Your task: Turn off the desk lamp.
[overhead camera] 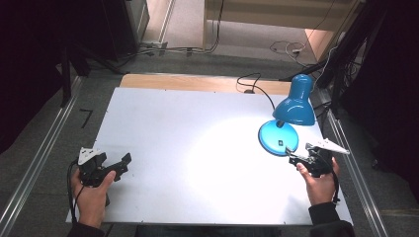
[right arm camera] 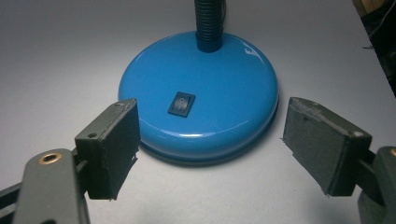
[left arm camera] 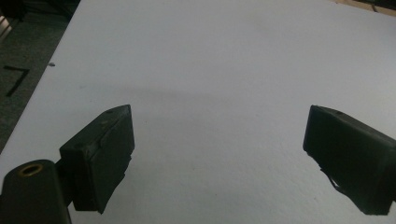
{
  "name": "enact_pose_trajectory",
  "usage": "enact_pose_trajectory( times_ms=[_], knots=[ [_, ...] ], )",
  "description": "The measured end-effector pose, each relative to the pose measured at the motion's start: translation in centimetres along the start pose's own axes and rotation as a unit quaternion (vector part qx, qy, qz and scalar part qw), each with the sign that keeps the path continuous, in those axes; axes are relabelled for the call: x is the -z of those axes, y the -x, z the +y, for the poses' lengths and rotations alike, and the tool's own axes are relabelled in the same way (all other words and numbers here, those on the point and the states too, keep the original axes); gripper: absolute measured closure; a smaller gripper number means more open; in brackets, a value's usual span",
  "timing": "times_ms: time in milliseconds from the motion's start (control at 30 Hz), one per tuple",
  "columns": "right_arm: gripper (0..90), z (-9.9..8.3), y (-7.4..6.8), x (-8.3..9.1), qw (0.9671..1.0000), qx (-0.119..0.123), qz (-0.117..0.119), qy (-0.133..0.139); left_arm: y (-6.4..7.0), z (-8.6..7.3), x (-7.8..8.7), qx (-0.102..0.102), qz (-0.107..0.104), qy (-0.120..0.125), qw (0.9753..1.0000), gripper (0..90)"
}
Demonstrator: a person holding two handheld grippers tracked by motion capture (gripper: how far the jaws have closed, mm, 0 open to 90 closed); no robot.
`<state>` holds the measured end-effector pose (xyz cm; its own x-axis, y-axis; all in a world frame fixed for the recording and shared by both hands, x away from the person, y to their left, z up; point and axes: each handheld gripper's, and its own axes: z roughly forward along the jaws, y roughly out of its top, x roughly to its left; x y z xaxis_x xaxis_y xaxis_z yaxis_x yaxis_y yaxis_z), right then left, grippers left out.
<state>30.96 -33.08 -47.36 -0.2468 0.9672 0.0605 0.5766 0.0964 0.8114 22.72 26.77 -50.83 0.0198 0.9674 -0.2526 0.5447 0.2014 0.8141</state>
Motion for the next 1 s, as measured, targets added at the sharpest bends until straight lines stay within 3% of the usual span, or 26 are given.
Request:
enact_pose_trajectory(
  times_ms=[500, 1000],
  knots=[
    [17.8, 0.5, -0.5, -0.6, 0.9999, 0.011, -0.004, 0.002, 0.0, 0.0, -0.1, 0.001, -0.001, -0.002, 1.0000, 9.5],
    [28.5, 0.8, -0.6, -1.0, 0.9999, 0.013, -0.003, 0.008, 0.0, 0.0, 0.0, 0.001, -0.002, -0.001, 1.0000, 9.5]
  ],
)
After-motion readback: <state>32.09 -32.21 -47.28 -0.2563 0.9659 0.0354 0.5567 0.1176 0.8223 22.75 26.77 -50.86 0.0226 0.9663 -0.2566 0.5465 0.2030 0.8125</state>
